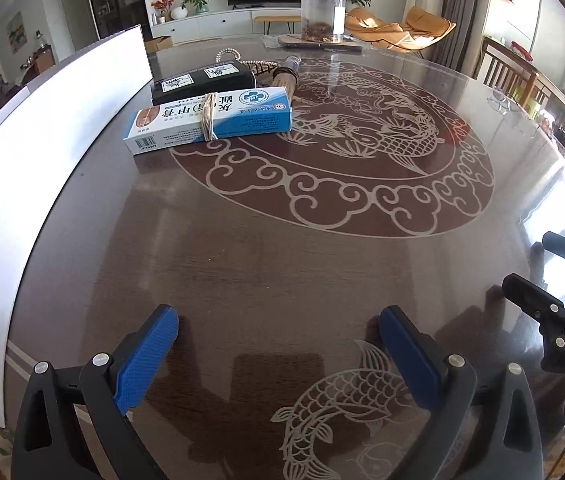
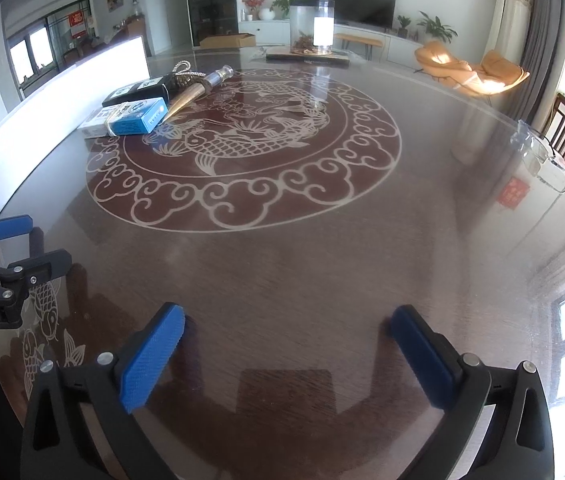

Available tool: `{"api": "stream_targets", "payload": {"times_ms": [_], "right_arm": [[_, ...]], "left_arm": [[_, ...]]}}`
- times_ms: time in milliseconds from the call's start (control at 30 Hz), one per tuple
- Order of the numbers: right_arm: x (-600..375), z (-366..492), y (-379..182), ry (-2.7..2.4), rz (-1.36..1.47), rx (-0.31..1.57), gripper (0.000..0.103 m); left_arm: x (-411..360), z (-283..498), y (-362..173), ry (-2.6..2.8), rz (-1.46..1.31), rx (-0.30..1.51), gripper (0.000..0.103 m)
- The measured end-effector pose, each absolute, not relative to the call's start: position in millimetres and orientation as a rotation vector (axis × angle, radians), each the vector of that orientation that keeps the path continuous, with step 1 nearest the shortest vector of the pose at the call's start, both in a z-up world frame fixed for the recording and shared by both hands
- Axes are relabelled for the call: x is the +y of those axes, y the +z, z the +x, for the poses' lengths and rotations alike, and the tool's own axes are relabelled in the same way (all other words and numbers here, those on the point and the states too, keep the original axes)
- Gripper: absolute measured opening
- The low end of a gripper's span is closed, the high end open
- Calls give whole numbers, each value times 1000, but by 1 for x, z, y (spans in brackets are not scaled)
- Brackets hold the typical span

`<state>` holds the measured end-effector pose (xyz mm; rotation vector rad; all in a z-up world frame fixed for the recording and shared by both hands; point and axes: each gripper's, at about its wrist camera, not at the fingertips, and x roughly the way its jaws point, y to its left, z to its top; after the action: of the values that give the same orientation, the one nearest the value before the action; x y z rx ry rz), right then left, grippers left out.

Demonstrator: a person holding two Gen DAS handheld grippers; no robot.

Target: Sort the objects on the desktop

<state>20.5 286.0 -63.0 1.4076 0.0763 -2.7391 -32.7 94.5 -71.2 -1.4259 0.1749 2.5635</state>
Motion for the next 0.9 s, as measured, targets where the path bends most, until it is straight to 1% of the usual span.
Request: {"api": "stream_targets", "payload": {"times_ms": [900], "right_arm": [[286, 21, -63, -2739, 1408, 75, 103]], "left_arm": [[95, -34, -71, 2579, -1431, 169, 103]]}}
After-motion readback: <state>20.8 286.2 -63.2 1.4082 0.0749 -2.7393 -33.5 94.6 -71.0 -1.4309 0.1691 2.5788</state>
